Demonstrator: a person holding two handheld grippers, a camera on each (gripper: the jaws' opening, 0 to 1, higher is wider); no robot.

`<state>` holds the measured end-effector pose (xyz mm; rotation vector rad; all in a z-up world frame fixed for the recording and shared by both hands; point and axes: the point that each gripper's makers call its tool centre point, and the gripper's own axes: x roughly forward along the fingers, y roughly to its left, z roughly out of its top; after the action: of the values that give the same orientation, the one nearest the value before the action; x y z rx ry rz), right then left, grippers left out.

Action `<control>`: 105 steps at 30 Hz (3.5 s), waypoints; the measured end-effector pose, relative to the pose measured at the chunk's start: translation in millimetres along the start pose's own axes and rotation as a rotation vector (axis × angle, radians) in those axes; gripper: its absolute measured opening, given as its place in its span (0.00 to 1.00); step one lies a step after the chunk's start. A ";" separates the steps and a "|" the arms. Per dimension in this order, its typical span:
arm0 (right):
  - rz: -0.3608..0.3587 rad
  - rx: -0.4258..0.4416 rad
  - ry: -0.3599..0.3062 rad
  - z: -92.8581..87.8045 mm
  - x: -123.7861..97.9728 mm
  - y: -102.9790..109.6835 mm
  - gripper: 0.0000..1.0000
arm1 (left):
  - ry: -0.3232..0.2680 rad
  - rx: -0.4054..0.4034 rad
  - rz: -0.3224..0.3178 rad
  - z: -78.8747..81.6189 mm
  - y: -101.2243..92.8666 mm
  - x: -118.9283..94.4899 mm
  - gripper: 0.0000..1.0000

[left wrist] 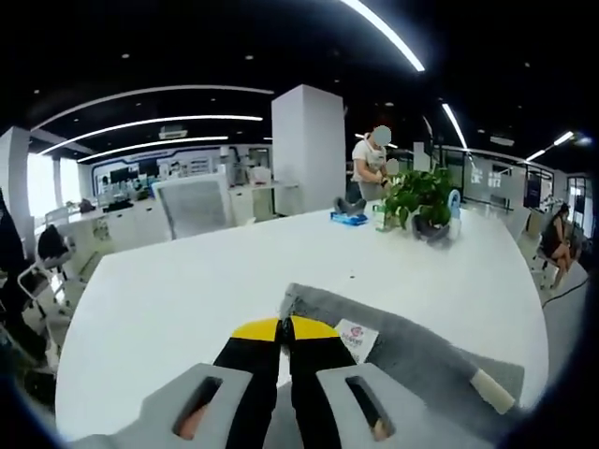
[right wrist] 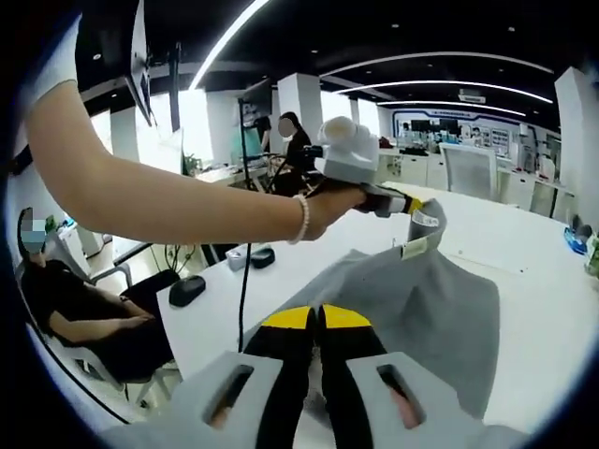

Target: Fold the towel on the table until its edges align and the towel forms a compact rectangular stack.

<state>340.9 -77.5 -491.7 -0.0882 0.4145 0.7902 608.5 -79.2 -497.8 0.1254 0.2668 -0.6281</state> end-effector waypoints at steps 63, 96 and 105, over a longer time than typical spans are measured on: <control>0.253 -0.029 0.202 -82.0 110.4 59.8 0.02 | 0.061 -0.215 0.106 -123.3 96.1 -24.5 0.02; 0.100 -0.142 0.179 -39.5 48.3 -75.8 0.00 | 0.139 -0.167 0.221 -137.5 4.5 -152.4 0.04; 0.063 -0.223 0.164 -19.3 49.3 -130.8 0.00 | 0.140 -0.227 0.303 -140.7 -9.0 -181.7 0.05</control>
<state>457.8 -140.9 -538.8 -0.3513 0.4852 0.8931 432.8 43.4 -581.4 -0.0096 0.4426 -0.2850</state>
